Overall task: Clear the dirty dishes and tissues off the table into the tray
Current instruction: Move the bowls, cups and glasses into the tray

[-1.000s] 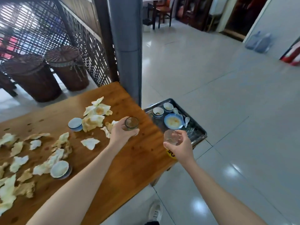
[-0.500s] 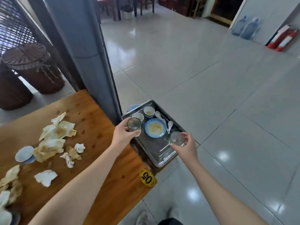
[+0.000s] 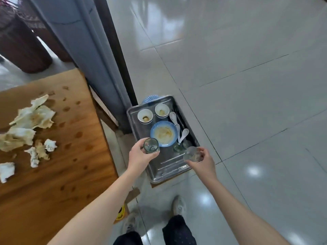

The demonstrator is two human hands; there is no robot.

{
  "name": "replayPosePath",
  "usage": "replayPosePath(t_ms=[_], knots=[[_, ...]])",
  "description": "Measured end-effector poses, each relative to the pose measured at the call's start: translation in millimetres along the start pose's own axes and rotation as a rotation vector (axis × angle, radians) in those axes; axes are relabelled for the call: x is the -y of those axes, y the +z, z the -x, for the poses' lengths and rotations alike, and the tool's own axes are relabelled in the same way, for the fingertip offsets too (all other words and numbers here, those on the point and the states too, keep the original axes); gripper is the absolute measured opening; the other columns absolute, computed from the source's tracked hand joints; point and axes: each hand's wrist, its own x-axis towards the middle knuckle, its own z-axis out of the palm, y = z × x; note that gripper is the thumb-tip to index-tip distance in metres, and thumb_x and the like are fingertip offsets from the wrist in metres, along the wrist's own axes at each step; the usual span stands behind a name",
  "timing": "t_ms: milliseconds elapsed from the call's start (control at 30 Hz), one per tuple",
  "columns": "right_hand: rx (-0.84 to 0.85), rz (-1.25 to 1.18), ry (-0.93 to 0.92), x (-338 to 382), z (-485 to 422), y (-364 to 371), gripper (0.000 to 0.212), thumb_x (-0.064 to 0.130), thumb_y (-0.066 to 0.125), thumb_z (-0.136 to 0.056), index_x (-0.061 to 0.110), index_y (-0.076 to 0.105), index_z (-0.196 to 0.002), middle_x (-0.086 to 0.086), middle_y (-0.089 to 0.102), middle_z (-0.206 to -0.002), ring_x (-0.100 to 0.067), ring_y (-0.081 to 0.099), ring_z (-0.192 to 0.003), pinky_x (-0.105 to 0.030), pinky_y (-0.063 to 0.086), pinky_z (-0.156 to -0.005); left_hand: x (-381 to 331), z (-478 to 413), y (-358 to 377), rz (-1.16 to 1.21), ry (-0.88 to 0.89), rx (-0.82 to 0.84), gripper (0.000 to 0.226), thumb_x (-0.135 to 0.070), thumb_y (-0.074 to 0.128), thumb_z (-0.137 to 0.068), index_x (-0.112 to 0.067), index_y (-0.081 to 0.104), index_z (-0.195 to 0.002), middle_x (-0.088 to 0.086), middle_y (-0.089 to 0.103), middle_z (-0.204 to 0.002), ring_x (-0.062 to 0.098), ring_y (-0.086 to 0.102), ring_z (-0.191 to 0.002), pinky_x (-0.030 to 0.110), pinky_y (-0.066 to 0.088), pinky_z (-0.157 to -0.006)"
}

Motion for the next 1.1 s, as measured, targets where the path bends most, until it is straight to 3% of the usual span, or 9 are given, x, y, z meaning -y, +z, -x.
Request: replayPosePath(t_ms=[100,200,300,367,467,600,700,933,1100], knots=[[0.079,0.037,0.020,-27.2,-28.1,-4.4,0.055,0.022,0.085,-0.066,0.030,0.052,-0.109,0.009,0.060,-0.103,-0.007,0.059,-0.092,-0.029,0.052,-0.080,16.5,-8.5,36.0,-0.010,-0.080,-0.028,0.052,-0.020,0.089,-0.064,-0.039,0.058,-0.101,-0.021,0.064,-0.094,-0.002,0.061,-0.087,0.004,0.042,-0.065],[0.146,0.081,0.014,-55.2,-52.6,-3.5,0.057,0.016,0.084,-0.068,0.029,0.050,-0.112,0.004,0.060,-0.110,-0.012,0.060,-0.094,-0.034,0.053,-0.083,40.0,-17.1,68.1,-0.056,-0.139,-0.038,0.054,-0.019,0.089,-0.063,-0.035,0.058,-0.104,-0.014,0.065,-0.099,0.003,0.060,-0.093,0.007,0.042,-0.071],[0.200,0.152,-0.016,-80.5,-74.7,0.5,0.058,0.020,0.085,-0.068,0.033,0.048,-0.110,0.005,0.060,-0.108,-0.015,0.060,-0.092,-0.032,0.051,-0.081,65.6,-26.2,96.8,-0.086,-0.191,-0.030,0.056,-0.019,0.090,-0.062,-0.028,0.062,-0.110,-0.009,0.066,-0.104,0.011,0.061,-0.100,0.024,0.050,-0.087],[0.239,0.178,-0.020,-96.9,-89.2,4.7,0.057,0.018,0.085,-0.067,0.032,0.050,-0.110,0.007,0.061,-0.104,-0.012,0.061,-0.089,-0.025,0.050,-0.076,81.6,-30.9,115.7,-0.111,-0.222,-0.033,0.059,-0.021,0.089,-0.062,-0.027,0.062,-0.114,-0.010,0.065,-0.107,0.012,0.060,-0.101,0.027,0.049,-0.088],[0.290,0.197,-0.009,-117.5,-111.3,13.3,0.056,0.012,0.083,-0.066,0.031,0.052,-0.108,0.011,0.064,-0.101,0.000,0.061,-0.080,-0.010,0.044,-0.066,100.6,-38.6,141.8,-0.126,-0.255,-0.037,0.061,-0.022,0.088,-0.063,-0.028,0.061,-0.117,-0.014,0.062,-0.106,0.009,0.057,-0.100,0.016,0.041,-0.078],[0.307,0.204,-0.005,-142.2,-136.2,26.5,0.057,0.009,0.082,-0.068,0.031,0.050,-0.109,0.014,0.062,-0.102,-0.002,0.060,-0.090,-0.009,0.042,-0.070,118.0,-53.1,173.2,-0.148,-0.261,0.001,0.063,-0.015,0.087,-0.065,-0.021,0.062,-0.122,-0.006,0.062,-0.111,0.010,0.056,-0.103,0.017,0.039,-0.086],[0.319,0.218,0.015,-158.1,-150.5,36.6,0.058,0.005,0.080,-0.069,0.031,0.049,-0.111,0.012,0.061,-0.105,-0.001,0.059,-0.093,-0.008,0.042,-0.069,129.1,-64.0,191.5,-0.136,-0.283,0.012,0.063,-0.014,0.087,-0.066,-0.021,0.061,-0.123,-0.007,0.062,-0.114,0.007,0.054,-0.100,0.016,0.037,-0.084],[0.312,0.246,0.012,-181.6,-173.5,47.8,0.061,-0.005,0.079,-0.065,0.030,0.048,-0.104,0.024,0.056,-0.095,0.021,0.051,-0.087,0.003,0.035,-0.067,150.1,-81.0,219.0,-0.156,-0.302,0.034,0.064,-0.010,0.085,-0.069,-0.019,0.060,-0.127,-0.006,0.060,-0.116,0.006,0.052,-0.099,0.012,0.035,-0.079],[0.335,0.222,-0.037,-185.2,-181.2,51.1,0.055,-0.001,0.081,-0.066,0.027,0.052,-0.104,0.020,0.061,-0.095,0.011,0.056,-0.089,-0.001,0.037,-0.071,155.1,-86.8,232.0,-0.115,-0.287,-0.011,0.052,-0.005,0.081,-0.070,-0.017,0.066,-0.118,0.001,0.063,-0.111,0.011,0.056,-0.097,0.001,0.033,-0.069]])
